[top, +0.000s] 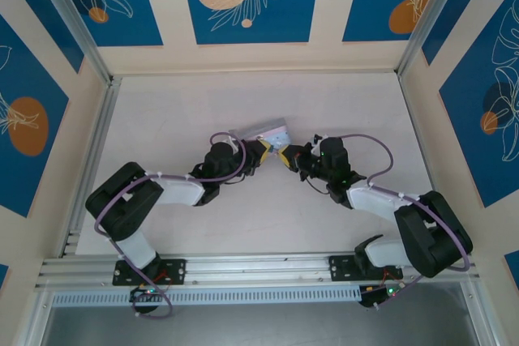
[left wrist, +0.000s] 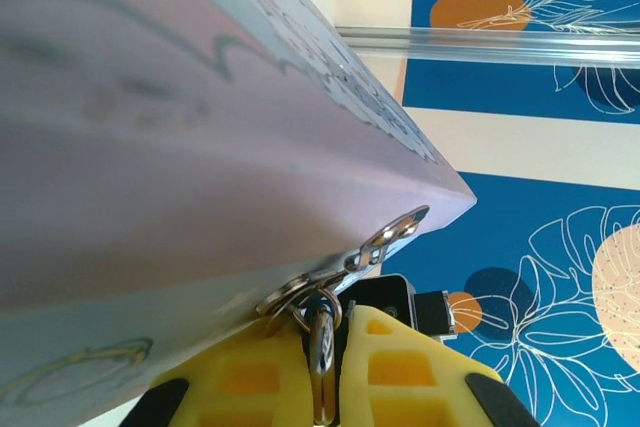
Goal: Unlock the padlock with the key
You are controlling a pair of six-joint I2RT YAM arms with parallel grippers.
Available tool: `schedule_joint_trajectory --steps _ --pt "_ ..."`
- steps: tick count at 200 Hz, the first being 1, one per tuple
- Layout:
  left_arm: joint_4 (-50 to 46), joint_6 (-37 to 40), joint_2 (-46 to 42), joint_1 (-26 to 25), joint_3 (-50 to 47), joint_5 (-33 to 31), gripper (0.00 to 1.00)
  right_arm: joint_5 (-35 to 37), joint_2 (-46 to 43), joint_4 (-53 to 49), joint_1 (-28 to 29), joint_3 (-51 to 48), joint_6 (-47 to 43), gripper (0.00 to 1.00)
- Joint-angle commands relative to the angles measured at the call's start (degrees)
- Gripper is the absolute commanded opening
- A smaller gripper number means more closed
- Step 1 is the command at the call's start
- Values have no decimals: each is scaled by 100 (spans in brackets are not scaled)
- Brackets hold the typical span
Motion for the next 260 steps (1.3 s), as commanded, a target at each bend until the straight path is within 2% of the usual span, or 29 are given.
schedule_joint_trajectory --steps 1,52,85,176,260 --pt "816 -72 -6 -233 241 561 0 -299 129 329 -20 164 24 0" --pt "828 -63 -117 -239 276 671 0 -969 373 572 -439 229 -352 0" --pt "853 -106 -97 -255 320 663 0 -1134 601 728 -443 286 -335 0" --pt "703 -85 -188 -281 349 381 0 -873 569 816 -239 149 -163 0" --pt "571 -212 -261 -285 259 88 0 175 -880 -198 -111 -426 -37 0"
